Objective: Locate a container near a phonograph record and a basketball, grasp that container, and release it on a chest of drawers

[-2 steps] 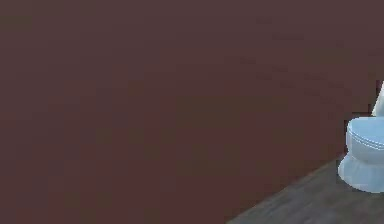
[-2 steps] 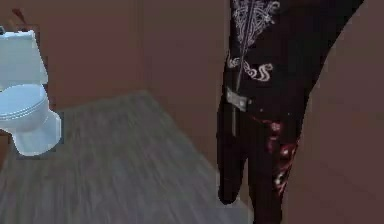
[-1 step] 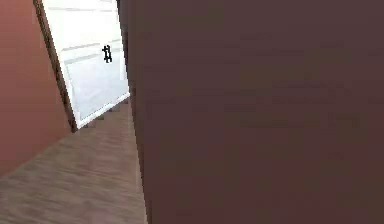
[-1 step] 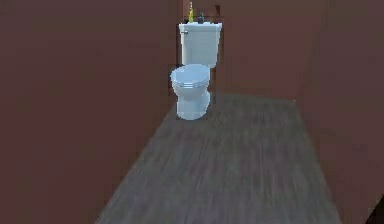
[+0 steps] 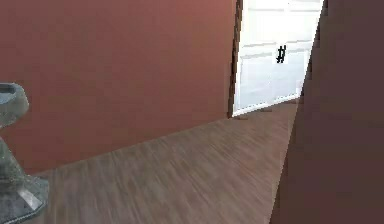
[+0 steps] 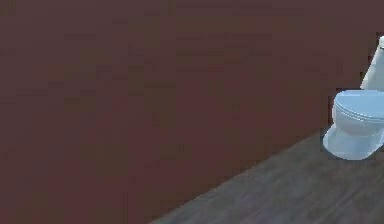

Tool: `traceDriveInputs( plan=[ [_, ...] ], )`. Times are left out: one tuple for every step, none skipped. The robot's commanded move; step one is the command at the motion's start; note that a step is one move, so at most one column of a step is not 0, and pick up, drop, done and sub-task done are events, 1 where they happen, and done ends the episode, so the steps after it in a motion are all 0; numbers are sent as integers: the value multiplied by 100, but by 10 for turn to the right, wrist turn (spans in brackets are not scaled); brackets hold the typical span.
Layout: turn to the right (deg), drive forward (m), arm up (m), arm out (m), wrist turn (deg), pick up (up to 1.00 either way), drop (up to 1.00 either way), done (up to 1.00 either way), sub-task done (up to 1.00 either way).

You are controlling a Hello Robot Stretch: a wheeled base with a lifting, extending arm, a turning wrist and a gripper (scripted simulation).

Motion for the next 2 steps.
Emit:
traceDriveInputs(
  plan=[
    [-180,0,0,0,0,0,0,0,0],
    [0,75,0,0,0,0,0,0,0]
  ],
)
